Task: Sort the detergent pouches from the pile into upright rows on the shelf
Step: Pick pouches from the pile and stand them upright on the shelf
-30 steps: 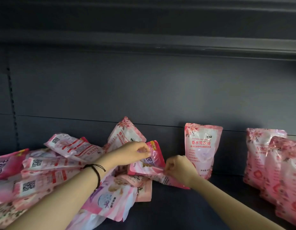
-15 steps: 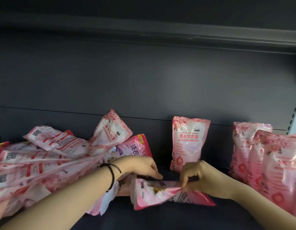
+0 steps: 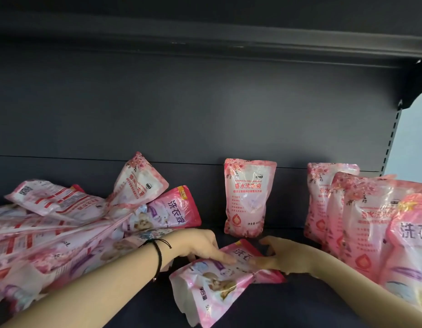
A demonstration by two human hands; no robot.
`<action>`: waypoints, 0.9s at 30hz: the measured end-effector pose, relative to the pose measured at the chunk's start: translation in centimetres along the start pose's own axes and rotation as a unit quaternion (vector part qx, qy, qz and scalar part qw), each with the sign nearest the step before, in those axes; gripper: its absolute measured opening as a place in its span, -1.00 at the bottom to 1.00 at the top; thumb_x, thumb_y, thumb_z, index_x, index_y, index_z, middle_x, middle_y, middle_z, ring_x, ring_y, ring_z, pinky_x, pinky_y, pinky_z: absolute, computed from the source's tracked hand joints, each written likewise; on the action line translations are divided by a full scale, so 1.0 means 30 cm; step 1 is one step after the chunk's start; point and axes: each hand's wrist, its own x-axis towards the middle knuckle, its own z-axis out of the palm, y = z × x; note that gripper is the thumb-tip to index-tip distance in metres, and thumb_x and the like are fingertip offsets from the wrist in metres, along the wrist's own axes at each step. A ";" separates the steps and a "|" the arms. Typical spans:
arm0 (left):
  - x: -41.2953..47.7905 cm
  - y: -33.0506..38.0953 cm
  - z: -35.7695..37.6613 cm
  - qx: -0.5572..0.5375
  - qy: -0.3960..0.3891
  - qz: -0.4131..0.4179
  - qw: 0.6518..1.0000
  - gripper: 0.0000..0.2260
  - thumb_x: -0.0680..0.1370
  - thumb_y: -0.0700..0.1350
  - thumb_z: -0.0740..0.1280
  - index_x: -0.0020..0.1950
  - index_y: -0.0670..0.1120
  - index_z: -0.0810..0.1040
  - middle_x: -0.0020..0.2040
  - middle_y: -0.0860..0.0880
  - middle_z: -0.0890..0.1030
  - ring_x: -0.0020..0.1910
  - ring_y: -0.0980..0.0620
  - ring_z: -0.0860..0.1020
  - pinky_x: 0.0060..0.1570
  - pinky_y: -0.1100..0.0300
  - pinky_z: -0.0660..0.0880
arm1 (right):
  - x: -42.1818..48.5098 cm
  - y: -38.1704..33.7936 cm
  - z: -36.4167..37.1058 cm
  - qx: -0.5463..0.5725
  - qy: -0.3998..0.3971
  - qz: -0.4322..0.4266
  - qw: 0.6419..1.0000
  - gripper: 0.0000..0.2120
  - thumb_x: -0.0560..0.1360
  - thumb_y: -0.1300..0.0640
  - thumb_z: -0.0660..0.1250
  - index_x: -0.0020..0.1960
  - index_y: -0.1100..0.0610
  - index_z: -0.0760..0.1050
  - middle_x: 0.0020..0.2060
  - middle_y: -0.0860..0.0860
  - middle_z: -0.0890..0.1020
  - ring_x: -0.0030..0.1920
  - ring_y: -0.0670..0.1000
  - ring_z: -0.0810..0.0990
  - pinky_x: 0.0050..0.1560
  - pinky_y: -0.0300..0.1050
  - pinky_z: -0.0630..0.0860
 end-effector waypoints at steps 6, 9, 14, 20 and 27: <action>-0.021 0.001 0.025 -0.093 -0.005 0.018 0.995 -0.57 0.35 0.11 0.54 0.07 -0.11 0.58 0.02 -0.06 0.67 -0.02 0.00 0.65 -0.03 0.15 0.59 | 0.019 -0.011 0.019 0.112 -0.052 -0.009 0.992 -0.62 0.33 -0.10 0.54 0.07 0.03 0.60 -0.01 -0.08 0.70 0.06 -0.05 0.65 0.11 -0.23 0.54; -0.033 0.004 0.023 -0.196 -0.010 0.056 0.979 -0.75 0.37 -0.09 0.56 -0.05 -0.06 0.57 -0.07 -0.02 0.69 -0.09 0.07 0.68 -0.12 0.17 0.62 | 0.011 -0.019 0.003 0.176 -0.035 -0.029 0.983 -0.63 0.30 0.06 0.58 0.06 0.06 0.60 -0.06 -0.08 0.72 -0.01 -0.07 0.69 0.03 -0.23 0.59; -0.068 0.027 -0.020 -0.275 0.072 0.137 0.949 -0.79 0.35 -0.20 0.56 -0.12 -0.08 0.59 -0.19 0.01 0.70 -0.16 0.04 0.69 -0.24 0.21 0.59 | -0.017 -0.059 -0.072 0.197 0.078 -0.066 0.975 -0.59 0.24 0.11 0.62 0.03 0.08 0.58 -0.13 -0.04 0.73 -0.15 -0.06 0.71 -0.16 -0.21 0.63; -0.095 0.022 -0.034 -0.371 0.209 0.194 0.884 -0.72 0.36 -0.17 0.54 0.02 -0.13 0.58 -0.10 -0.05 0.71 -0.12 -0.01 0.69 -0.19 0.14 0.62 | -0.034 -0.049 -0.052 0.322 0.269 -0.086 0.904 -0.45 0.29 0.03 0.58 0.19 -0.01 0.41 0.01 -0.04 0.59 -0.06 -0.08 0.64 -0.20 -0.27 0.54; -0.060 0.050 0.036 -0.464 0.323 0.232 0.791 -0.76 0.39 -0.16 0.51 0.01 -0.12 0.56 -0.12 -0.05 0.71 -0.14 -0.02 0.69 -0.22 0.10 0.62 | 0.001 -0.047 0.056 0.524 0.152 -0.095 0.833 -0.87 0.54 0.11 0.34 0.03 0.17 0.56 -0.13 0.08 0.71 -0.05 0.12 0.70 0.01 0.00 0.63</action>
